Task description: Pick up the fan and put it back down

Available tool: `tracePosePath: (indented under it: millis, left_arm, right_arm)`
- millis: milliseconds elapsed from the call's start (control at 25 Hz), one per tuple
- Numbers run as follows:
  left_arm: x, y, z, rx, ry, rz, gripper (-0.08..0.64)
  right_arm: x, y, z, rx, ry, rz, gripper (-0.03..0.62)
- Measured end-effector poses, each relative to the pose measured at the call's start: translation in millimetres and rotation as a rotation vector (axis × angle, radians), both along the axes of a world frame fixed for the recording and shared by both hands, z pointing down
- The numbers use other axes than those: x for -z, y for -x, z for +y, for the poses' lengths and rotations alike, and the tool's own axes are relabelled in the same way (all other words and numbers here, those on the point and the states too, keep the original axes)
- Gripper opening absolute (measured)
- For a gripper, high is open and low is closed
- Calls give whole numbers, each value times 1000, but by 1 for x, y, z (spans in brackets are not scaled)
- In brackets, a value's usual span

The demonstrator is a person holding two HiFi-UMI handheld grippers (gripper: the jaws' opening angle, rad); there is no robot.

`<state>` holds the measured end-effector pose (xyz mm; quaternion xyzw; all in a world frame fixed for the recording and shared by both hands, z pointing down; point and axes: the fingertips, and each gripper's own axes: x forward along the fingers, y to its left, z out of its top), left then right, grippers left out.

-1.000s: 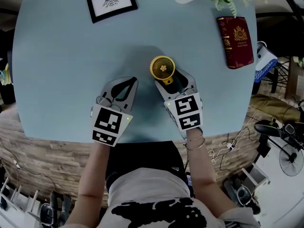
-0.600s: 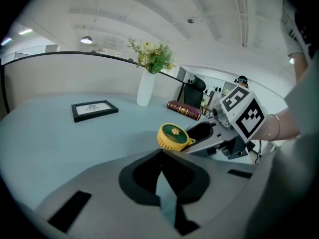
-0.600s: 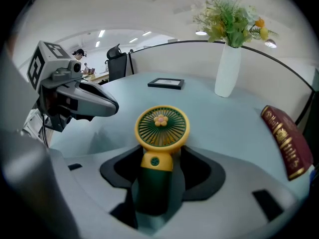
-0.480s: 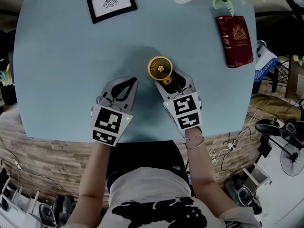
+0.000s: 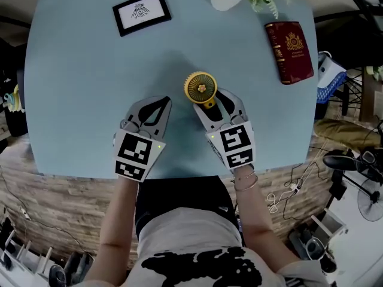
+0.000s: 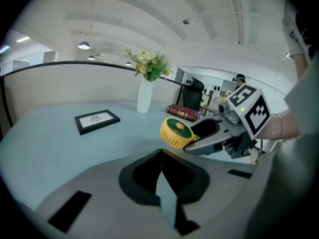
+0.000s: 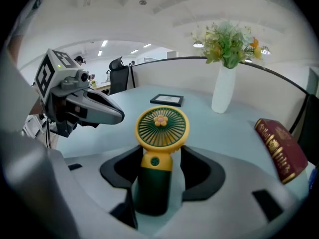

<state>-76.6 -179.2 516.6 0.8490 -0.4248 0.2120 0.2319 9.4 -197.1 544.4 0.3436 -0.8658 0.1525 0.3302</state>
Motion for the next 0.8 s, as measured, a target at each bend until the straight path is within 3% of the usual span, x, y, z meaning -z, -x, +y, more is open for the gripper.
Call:
tracePosePath:
  millis: [800]
  left_arm:
    - [103, 17, -24, 13, -220, -36, 12]
  right_arm:
    - [122, 17, -20, 16, -218, -96, 242]
